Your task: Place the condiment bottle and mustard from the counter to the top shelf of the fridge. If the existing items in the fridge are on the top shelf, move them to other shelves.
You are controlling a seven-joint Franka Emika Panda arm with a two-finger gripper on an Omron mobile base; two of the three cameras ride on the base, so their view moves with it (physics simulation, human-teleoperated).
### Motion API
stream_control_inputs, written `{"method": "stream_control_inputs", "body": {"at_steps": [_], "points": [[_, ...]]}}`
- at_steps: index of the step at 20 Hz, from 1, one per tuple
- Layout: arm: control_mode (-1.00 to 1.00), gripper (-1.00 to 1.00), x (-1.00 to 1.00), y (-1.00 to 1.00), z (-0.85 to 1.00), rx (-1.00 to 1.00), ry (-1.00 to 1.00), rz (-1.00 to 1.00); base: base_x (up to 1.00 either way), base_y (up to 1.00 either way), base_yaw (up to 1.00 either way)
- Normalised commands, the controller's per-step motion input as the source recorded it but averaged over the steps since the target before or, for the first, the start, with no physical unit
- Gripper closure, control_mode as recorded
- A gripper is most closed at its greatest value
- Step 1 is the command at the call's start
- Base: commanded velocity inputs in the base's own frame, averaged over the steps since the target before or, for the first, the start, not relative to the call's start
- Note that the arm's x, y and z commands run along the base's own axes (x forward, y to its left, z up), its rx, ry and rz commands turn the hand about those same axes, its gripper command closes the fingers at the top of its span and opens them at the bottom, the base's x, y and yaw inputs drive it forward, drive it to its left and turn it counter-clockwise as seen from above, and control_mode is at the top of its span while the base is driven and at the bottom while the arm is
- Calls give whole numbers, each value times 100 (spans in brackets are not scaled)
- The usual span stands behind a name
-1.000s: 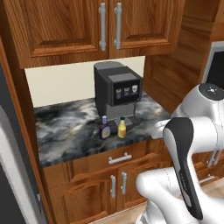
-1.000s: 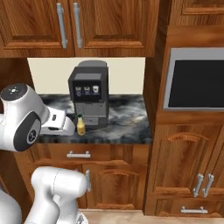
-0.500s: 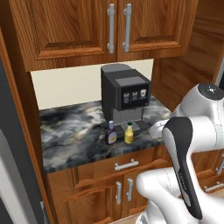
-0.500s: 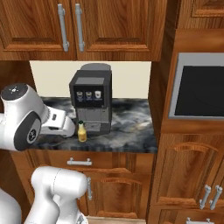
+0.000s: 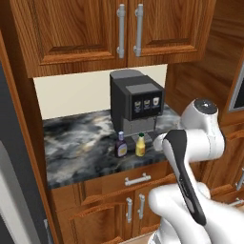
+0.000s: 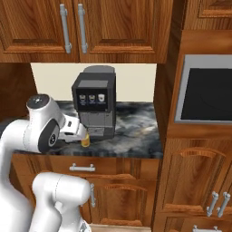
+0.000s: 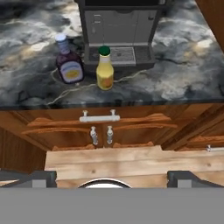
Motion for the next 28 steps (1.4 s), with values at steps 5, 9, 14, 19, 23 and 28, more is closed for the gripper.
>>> {"method": "stream_control_inputs", "body": {"at_steps": [5,9,14,19,23,28], "points": [[-100,-100,69,0,-44,0,0,0,0,0,0],[-100,-100,61,0,-26,0,0,0,0,0,0],[-100,-100,63,7,-28,0,0,0,0,0,0],[-100,-100,41,8,-35,0,0,0,0,0,0],[-100,-100,39,23,-36,0,0,0,0,0,0],[-100,-100,40,33,-29,0,0,0,0,0,0]]}}
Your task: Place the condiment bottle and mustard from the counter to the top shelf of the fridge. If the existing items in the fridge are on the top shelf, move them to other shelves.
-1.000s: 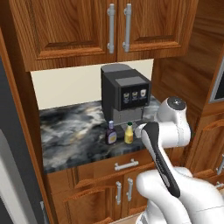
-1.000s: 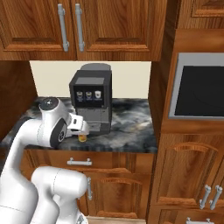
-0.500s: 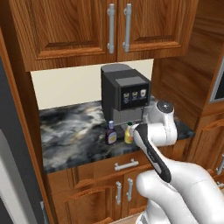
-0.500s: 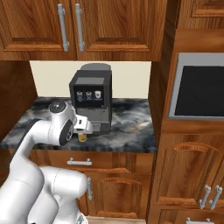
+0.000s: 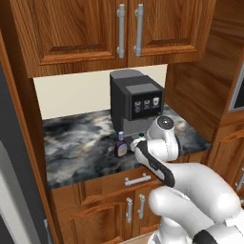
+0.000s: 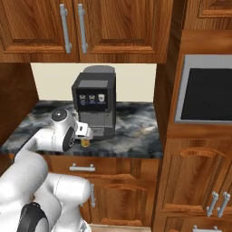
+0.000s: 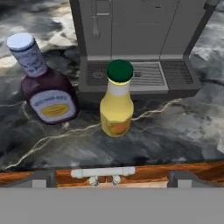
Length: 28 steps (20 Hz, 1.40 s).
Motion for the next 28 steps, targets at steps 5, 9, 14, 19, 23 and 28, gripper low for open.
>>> {"method": "stream_control_inputs", "body": {"at_steps": [5,9,14,19,23,28], "points": [[-100,-100,36,1,-16,0,0,0,0,0,0],[-100,-100,18,-8,-9,0,0,0,0,0,0],[-100,-100,24,0,-11,0,0,0,0,0,0],[-100,-100,26,0,-18,0,0,0,0,0,0],[-100,-100,20,0,-17,0,0,0,0,0,0],[-100,-100,12,0,-11,0,-2,0,0,0,0]]}}
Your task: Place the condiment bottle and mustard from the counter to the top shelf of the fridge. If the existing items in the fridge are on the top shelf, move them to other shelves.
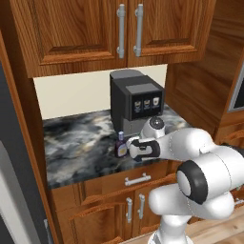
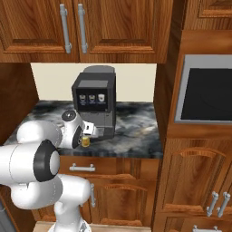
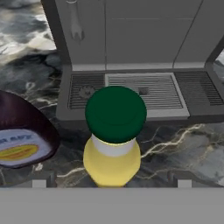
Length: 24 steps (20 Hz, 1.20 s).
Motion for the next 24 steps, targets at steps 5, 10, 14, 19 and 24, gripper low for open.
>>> {"method": "stream_control_inputs", "body": {"at_steps": [5,10,14,19,24], "points": [[-100,-100,5,0,-3,0,-5,0,0,0,0],[-100,-100,5,0,0,0,-4,0,0,0,0],[-100,-100,17,0,-1,0,-5,0,0,0,0],[-100,100,19,0,-3,0,-1,0,0,0,0],[-100,100,2,2,-4,0,-1,-1,0,0,0]]}}
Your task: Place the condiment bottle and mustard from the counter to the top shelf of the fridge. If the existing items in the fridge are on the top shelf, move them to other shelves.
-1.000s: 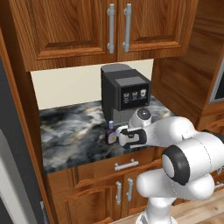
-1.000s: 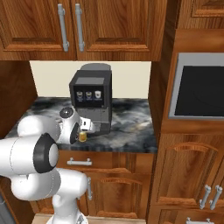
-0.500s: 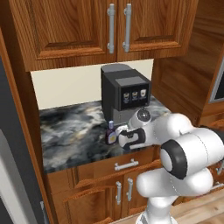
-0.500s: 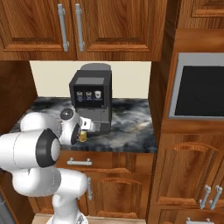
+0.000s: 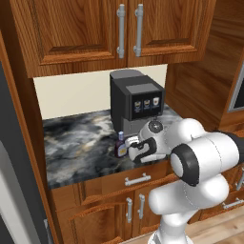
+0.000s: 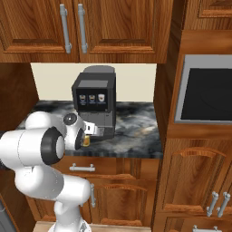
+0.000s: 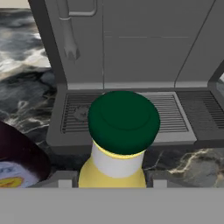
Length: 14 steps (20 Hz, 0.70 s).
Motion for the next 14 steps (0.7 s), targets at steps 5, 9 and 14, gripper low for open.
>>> {"method": "stream_control_inputs", "body": {"at_steps": [5,9,14], "points": [[-100,100,-18,0,21,0,0,0,0,0,0],[-100,100,-83,0,88,0,-7,0,0,0,0],[-100,100,-98,0,100,-1,-1,0,0,0,0]]}}
